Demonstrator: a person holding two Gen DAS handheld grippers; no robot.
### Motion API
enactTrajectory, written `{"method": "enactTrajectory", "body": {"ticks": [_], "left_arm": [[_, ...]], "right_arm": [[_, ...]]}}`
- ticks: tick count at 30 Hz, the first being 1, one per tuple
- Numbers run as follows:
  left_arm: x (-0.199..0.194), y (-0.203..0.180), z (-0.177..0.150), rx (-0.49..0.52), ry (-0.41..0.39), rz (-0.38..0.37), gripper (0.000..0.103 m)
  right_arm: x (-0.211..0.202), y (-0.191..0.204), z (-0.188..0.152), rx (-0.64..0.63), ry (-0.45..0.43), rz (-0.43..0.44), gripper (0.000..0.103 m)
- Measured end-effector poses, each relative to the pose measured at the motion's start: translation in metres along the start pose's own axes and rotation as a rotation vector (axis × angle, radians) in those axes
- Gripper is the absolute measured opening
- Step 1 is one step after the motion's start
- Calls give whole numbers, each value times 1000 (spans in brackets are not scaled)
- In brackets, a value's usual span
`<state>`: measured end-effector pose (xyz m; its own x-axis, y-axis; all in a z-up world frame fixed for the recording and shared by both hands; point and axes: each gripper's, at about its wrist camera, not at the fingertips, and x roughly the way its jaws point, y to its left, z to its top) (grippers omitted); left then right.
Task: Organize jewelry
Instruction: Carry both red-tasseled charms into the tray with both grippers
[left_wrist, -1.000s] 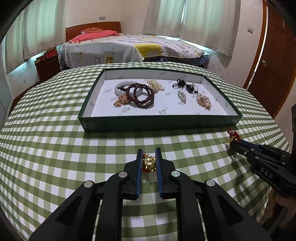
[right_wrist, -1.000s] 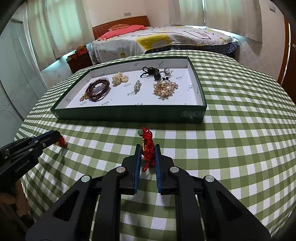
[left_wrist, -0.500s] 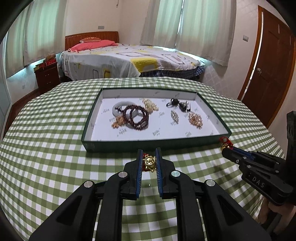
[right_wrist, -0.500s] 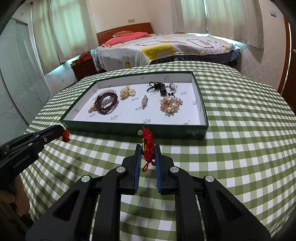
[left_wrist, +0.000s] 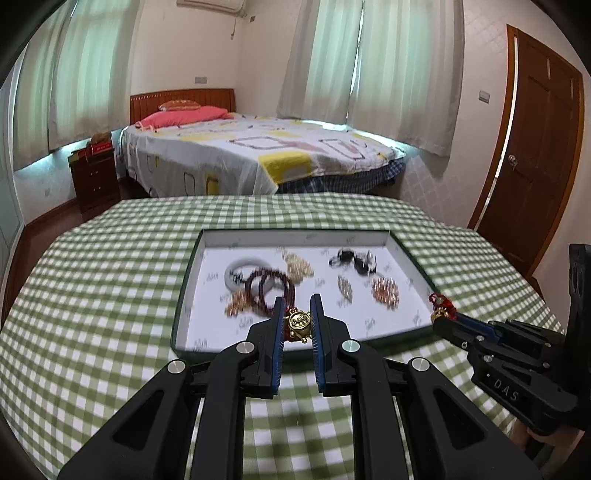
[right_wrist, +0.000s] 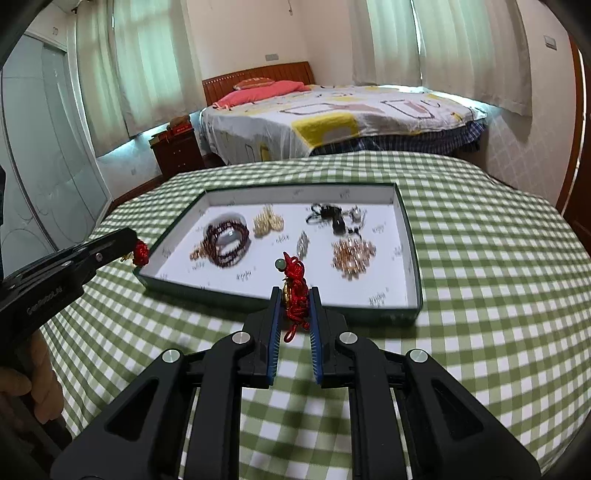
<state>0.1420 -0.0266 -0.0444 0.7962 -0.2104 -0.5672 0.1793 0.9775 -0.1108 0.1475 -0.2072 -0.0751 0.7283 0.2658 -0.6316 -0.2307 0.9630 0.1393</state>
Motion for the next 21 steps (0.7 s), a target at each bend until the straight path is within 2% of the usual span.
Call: {"method": "enactTrajectory", "body": {"ticks": [14, 17, 21], "left_arm": [[24, 0, 39, 1, -58, 18, 14], [37, 2, 38, -2, -43, 28, 14], [61, 7, 24, -14, 18, 40, 14]], "right_arm": [[18, 9, 48, -40, -68, 0, 14], [31, 8, 52, -39, -57, 0, 14], [55, 7, 44, -37, -6, -3, 14]]}}
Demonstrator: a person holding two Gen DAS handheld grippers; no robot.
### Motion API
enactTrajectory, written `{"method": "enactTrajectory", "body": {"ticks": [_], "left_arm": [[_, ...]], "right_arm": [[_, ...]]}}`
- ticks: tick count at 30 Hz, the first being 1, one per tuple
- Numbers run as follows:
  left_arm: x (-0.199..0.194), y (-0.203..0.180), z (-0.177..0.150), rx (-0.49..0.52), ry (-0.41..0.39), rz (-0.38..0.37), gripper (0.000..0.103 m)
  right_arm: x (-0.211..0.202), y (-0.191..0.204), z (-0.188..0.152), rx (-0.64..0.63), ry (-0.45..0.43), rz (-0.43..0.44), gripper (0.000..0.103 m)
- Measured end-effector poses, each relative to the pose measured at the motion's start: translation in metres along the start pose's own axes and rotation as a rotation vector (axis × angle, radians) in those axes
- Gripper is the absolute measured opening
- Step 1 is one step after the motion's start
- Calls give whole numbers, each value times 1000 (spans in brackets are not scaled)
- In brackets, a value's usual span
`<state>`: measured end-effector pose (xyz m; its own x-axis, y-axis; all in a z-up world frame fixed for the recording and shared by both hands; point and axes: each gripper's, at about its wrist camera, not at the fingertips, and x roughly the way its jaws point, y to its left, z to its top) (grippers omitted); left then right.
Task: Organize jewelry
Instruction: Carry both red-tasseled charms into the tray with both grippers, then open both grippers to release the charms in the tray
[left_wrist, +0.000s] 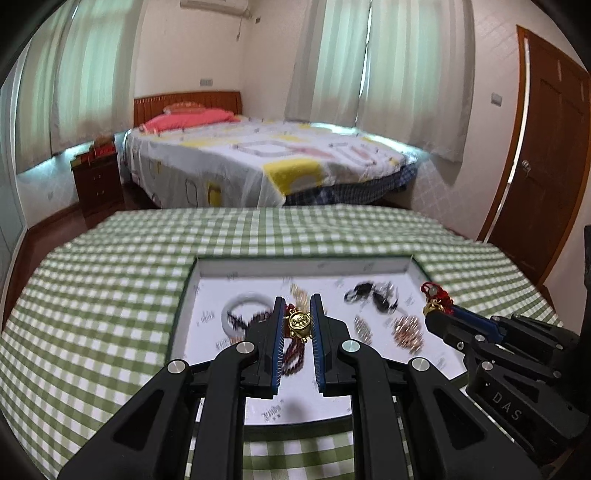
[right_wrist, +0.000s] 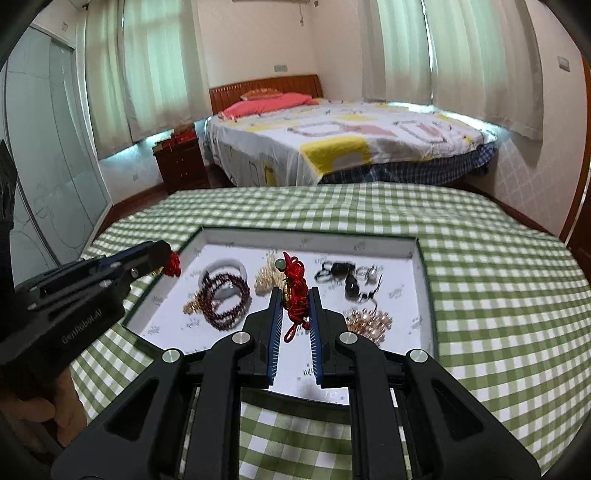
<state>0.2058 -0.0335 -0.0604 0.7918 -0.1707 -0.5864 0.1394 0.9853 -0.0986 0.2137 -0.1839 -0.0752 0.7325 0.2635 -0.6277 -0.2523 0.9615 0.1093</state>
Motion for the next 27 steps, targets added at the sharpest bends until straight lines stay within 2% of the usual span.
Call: {"method": "enactTrajectory", "body": {"ticks": [7, 12, 27], "left_arm": [[36, 6, -23, -3, 96, 23, 14], [50, 10, -32, -7, 135, 36, 14], [59, 18, -41, -27, 188, 46, 15]], "right_arm": [[38, -5, -21, 13, 98, -7, 14], [54, -6, -29, 15, 145, -9, 14], [67, -7, -34, 22, 180, -21, 16]]}}
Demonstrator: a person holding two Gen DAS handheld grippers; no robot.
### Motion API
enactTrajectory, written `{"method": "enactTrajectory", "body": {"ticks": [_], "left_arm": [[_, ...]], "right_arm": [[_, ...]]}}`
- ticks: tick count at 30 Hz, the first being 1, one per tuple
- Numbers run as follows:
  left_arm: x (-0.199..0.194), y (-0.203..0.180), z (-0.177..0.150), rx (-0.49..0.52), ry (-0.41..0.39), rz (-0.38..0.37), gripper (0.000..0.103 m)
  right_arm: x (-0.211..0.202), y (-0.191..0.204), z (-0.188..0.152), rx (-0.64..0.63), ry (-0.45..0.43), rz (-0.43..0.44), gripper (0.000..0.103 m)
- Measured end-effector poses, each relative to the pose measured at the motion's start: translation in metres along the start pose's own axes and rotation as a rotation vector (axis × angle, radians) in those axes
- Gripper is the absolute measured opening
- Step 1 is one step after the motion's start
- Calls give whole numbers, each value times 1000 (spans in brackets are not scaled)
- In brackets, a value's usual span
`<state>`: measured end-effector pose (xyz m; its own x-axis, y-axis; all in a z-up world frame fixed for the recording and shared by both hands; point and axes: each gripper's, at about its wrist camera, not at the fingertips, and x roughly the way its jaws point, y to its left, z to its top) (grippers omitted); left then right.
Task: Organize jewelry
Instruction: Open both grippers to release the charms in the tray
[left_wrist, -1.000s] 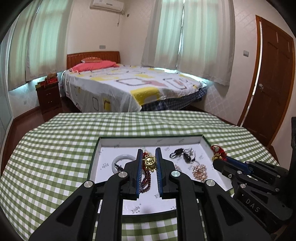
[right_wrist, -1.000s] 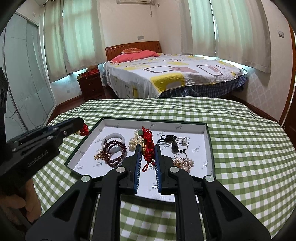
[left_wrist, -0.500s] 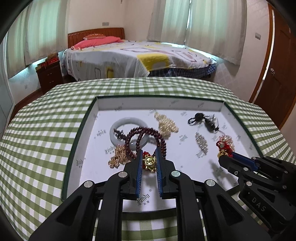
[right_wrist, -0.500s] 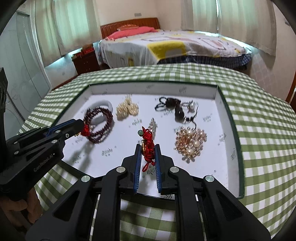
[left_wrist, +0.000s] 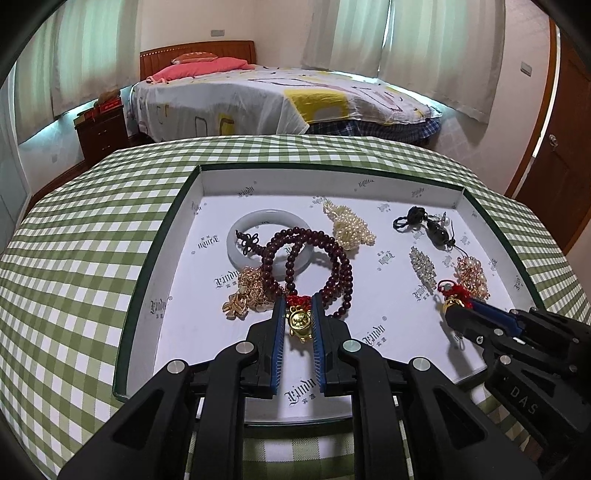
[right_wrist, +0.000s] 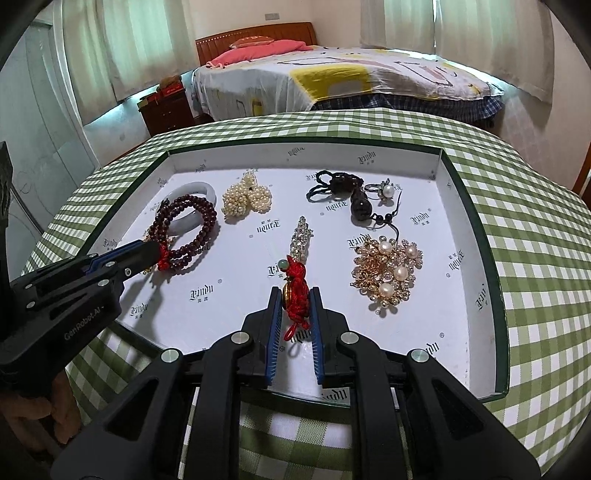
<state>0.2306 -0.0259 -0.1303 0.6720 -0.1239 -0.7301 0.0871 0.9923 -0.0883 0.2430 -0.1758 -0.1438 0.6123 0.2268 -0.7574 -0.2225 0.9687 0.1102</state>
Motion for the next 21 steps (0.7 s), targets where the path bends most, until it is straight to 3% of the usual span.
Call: {"method": "enactTrajectory", "body": {"ticks": [4, 6, 8, 12, 18, 21], "left_arm": [[1, 0, 0, 4, 6, 2, 17], [1, -1, -1, 4, 9, 4, 24], [2, 1, -1, -3, 17, 2, 40], [0, 2, -2, -6, 14, 4, 47], [-12, -2, -5, 25, -24, 26, 71], [-17, -3, -4, 38, -33, 51, 74]], "right_arm": [[0, -1, 0, 8, -2, 0, 19], [-1, -2, 0, 11, -8, -4, 36], [-3, -3, -1, 13, -13, -5, 37], [-7, -5, 0, 19, -25, -7, 46], [-19, -7, -1, 28, -56, -15, 61], [-25, -7, -1, 32, -63, -21, 62]]}}
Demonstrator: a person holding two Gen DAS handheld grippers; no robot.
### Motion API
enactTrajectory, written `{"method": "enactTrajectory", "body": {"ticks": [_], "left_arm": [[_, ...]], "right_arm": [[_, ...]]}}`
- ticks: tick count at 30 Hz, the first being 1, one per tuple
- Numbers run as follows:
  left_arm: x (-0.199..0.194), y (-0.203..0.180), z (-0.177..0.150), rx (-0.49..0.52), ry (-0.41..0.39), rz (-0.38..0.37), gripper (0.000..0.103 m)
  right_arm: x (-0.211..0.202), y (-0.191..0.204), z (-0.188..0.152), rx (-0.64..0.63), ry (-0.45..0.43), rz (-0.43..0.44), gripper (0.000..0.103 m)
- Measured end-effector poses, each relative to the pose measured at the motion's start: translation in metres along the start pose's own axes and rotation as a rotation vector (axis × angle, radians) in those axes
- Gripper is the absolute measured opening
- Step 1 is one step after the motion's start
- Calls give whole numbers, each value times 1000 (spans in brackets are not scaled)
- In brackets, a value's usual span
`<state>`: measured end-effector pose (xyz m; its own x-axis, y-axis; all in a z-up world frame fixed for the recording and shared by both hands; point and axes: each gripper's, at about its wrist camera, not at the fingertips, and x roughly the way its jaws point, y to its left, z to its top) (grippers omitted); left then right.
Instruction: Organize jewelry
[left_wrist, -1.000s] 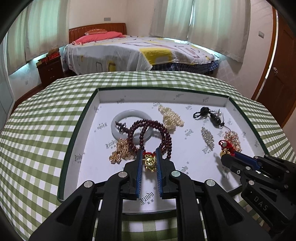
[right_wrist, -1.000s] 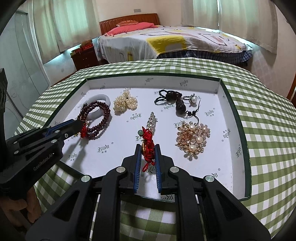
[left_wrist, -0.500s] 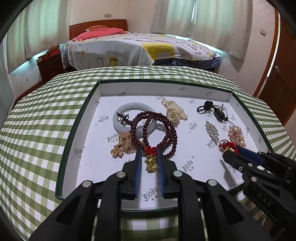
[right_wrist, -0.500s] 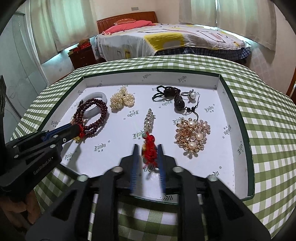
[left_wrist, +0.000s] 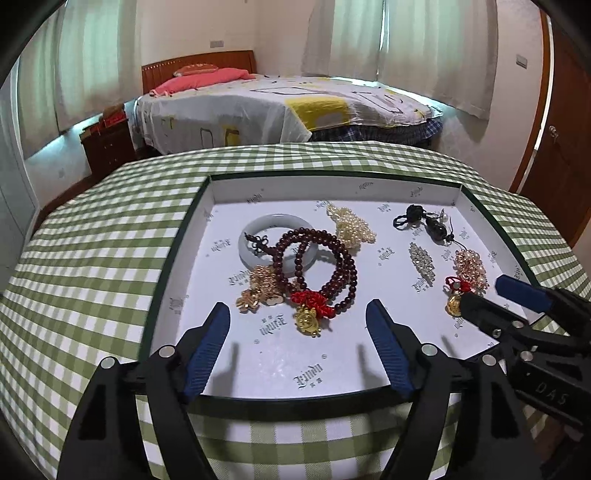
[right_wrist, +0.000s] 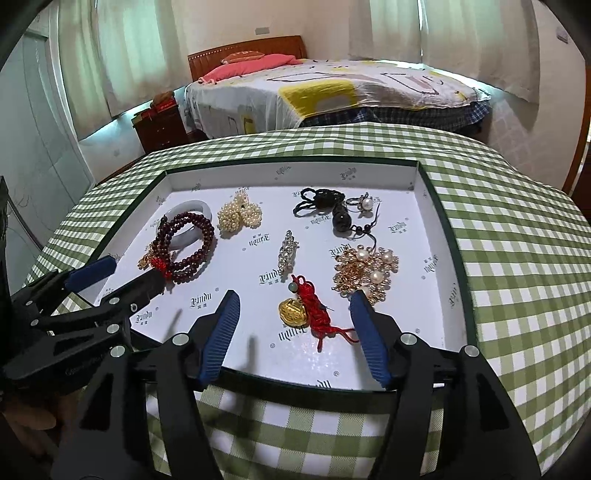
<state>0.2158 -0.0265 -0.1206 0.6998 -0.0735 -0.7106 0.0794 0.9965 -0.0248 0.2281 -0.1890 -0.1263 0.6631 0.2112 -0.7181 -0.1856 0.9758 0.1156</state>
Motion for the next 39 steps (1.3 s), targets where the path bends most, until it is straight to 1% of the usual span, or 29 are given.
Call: {"method": "enactTrajectory", "body": {"ticks": [4, 8, 10, 12, 18, 23, 29, 34, 39], "left_arm": [[-14, 2, 0, -9, -18, 13, 76], [-38, 4, -2, -5, -62, 30, 79], [-50, 4, -4, -3, -81, 53, 81], [-66, 6, -6, -6, -105, 78, 82], [-108, 15, -8, -42, -158, 66, 83], [-146, 21, -12, -74, -201, 73, 84], [-182, 23, -15, -91, -250, 76, 84], [-202, 19, -19, -87, -266, 69, 84], [-223, 18, -24, -90, -306, 73, 84]], "right_arm": [[-17, 1, 0, 4, -25, -7, 66], [-39, 4, 0, 11, -50, -12, 72], [-53, 6, 0, 9, -71, -17, 73], [-68, 8, 0, 5, -91, -27, 79], [-111, 14, -6, -5, -143, -44, 86], [-147, 15, -12, -12, -185, -72, 89], [-179, 16, -16, -10, -226, -90, 90], [-202, 21, -19, -26, -256, -96, 90], [-225, 25, -23, -37, -298, -91, 91]]}}
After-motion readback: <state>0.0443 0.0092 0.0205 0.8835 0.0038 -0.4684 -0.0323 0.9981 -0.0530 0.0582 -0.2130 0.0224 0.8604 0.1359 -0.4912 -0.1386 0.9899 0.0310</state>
